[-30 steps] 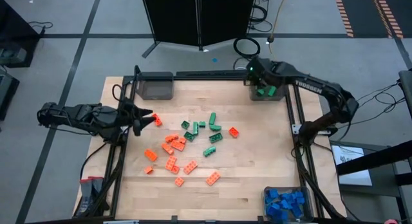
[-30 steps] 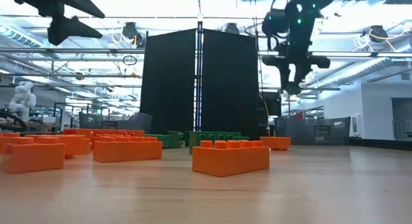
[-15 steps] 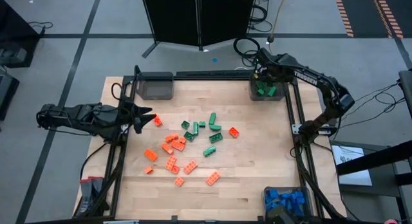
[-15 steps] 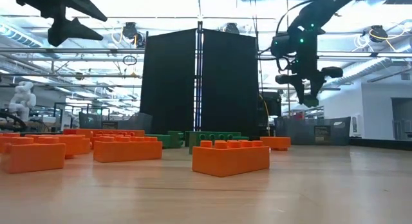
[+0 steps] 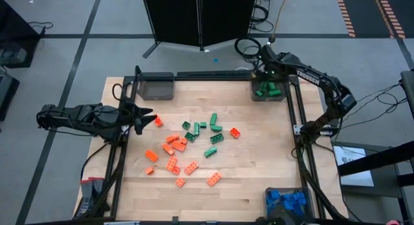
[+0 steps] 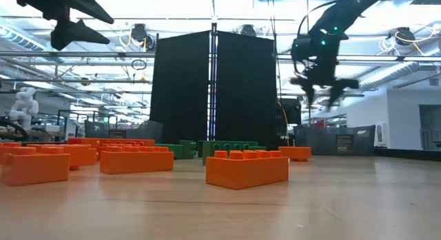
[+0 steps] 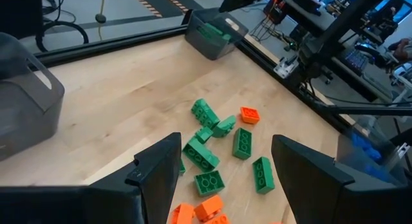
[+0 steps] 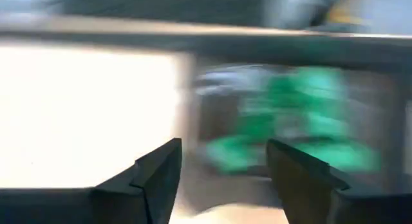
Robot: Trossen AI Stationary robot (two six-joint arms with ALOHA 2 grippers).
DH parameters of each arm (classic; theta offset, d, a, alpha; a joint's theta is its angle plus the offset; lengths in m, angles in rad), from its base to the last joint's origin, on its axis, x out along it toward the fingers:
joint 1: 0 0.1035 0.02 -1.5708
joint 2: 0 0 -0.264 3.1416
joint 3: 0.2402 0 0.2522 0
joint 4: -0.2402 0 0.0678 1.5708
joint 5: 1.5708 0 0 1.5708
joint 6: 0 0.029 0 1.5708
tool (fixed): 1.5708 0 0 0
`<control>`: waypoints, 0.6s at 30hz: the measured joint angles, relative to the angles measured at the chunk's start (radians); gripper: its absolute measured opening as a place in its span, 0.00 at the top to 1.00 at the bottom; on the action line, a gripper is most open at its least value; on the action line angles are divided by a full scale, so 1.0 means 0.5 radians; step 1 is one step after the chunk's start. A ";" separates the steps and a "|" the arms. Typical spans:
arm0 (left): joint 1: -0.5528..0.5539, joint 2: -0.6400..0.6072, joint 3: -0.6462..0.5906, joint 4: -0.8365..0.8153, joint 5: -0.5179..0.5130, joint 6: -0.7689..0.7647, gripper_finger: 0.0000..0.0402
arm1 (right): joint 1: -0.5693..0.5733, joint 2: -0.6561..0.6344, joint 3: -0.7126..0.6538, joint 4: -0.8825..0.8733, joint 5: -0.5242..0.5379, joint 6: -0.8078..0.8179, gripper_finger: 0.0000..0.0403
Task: Sort blocks
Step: Put the green game piece into the top right black bin
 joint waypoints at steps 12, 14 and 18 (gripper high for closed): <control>0.000 0.000 0.000 -0.025 0.001 -0.007 0.39 | 0.925 0.062 0.084 0.706 -0.657 -0.799 0.54; 0.000 0.000 0.000 -0.024 0.001 -0.007 0.39 | 1.051 0.133 0.080 0.651 -0.572 -0.913 0.53; 0.000 0.000 0.001 -0.024 0.001 -0.006 0.39 | 1.193 0.299 0.080 0.705 -0.498 -0.989 0.49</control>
